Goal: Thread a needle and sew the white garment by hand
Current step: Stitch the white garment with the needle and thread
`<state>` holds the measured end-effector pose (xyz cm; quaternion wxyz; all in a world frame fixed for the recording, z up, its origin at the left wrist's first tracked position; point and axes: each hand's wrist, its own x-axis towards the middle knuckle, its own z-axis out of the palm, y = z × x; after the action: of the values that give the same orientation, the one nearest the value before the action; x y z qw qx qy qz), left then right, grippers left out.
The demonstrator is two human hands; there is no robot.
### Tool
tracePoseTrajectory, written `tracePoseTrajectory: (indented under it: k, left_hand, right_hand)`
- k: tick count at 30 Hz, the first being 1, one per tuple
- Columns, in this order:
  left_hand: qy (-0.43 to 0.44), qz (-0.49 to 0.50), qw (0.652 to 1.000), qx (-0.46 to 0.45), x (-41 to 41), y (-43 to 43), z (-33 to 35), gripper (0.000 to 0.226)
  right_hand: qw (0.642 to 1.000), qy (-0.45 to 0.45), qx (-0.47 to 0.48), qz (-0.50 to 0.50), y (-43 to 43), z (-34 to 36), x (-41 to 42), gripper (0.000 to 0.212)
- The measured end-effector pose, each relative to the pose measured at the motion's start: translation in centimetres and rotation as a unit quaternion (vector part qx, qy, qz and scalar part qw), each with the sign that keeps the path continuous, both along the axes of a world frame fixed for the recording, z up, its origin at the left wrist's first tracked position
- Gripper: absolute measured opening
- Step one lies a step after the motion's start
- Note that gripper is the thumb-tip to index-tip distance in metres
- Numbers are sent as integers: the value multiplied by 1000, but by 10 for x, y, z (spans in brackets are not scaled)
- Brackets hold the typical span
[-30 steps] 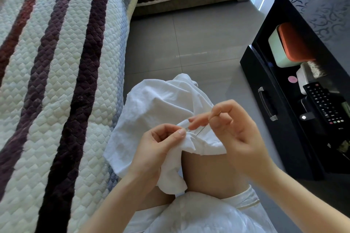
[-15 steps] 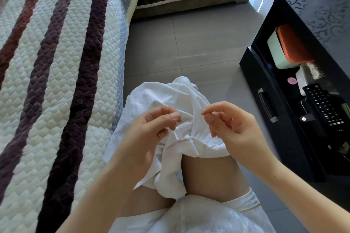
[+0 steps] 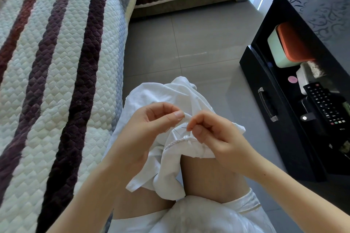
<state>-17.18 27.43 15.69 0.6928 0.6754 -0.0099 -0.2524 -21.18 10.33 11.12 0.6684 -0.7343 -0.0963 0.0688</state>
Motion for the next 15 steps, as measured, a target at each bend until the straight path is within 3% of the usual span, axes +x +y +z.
tracePoseTrajectory:
  k: [4,6,11,15]
  left_hand:
    - [30,10,1000,1,1,1,-9,2]
    - [22,8,999,22,-3,-1,-13,7]
    - [-8,-13,997,72,-13,-5,-24,23]
    - [-31,-38,994,93,-20,-6,-25,24]
  right_hand:
    - [989,28,143,9,-1,6,1,8]
    - [984,50,171,13,-4,8,2,18]
    - [982,93,158,36,-8,14,0,14]
    - [990,62,122,-25,-4,15,-1,6]
